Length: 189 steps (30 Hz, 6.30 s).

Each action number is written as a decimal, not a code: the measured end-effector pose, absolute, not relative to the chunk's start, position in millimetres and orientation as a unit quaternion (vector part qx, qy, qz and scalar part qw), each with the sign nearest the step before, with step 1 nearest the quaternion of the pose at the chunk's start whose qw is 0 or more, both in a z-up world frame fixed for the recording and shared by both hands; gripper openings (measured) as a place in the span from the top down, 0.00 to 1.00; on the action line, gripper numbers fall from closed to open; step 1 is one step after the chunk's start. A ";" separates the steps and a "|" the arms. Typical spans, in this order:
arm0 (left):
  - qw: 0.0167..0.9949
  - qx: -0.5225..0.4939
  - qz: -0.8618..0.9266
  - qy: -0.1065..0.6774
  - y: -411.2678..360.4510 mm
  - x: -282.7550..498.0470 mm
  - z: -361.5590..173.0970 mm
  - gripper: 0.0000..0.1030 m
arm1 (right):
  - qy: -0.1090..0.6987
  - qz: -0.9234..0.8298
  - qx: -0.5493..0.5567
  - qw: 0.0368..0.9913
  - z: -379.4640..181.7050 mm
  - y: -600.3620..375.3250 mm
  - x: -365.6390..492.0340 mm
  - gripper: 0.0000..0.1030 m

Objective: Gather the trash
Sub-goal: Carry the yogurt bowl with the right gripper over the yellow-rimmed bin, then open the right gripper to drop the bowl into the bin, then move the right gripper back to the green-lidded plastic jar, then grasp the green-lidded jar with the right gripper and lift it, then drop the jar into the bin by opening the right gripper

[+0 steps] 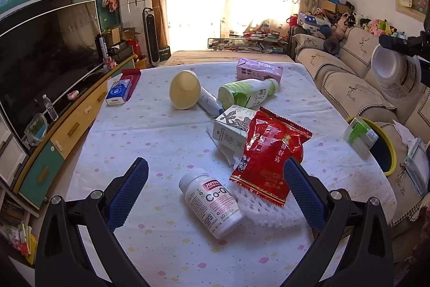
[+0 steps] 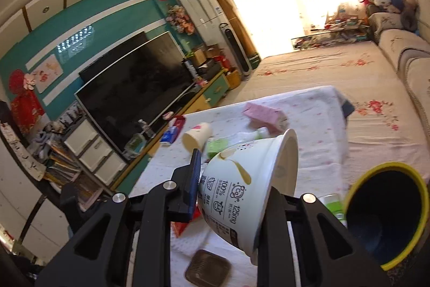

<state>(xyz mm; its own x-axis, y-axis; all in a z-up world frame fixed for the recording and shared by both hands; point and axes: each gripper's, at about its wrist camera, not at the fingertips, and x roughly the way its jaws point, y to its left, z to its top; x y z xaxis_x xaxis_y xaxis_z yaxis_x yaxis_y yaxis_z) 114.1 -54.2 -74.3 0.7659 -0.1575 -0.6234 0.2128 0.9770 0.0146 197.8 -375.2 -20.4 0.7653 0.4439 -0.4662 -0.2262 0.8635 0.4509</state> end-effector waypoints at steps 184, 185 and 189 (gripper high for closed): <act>0.915 -0.024 -0.215 0.341 -95.2 108.2 -76.6 0.05 | 0.363 -0.026 0.093 0.927 -156.2 -438.8 195.4 0.54; 0.914 -0.024 -0.215 0.342 -95.9 108.6 -77.1 0.05 | 0.366 -0.036 0.097 0.925 -158.7 -446.3 195.3 0.54; 0.913 -0.021 -0.215 0.346 -98.6 110.1 -79.5 0.05 | 0.390 -0.078 0.110 0.911 -178.8 -478.3 199.4 0.54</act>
<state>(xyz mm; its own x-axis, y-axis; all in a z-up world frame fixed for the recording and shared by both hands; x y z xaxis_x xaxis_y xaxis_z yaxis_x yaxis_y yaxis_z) 110.1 -98.6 -79.5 0.6681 -0.4065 -0.6232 0.3780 0.9069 -0.1863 199.4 -478.3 -178.8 0.6836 -0.0572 -0.7276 0.2284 0.9636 0.1387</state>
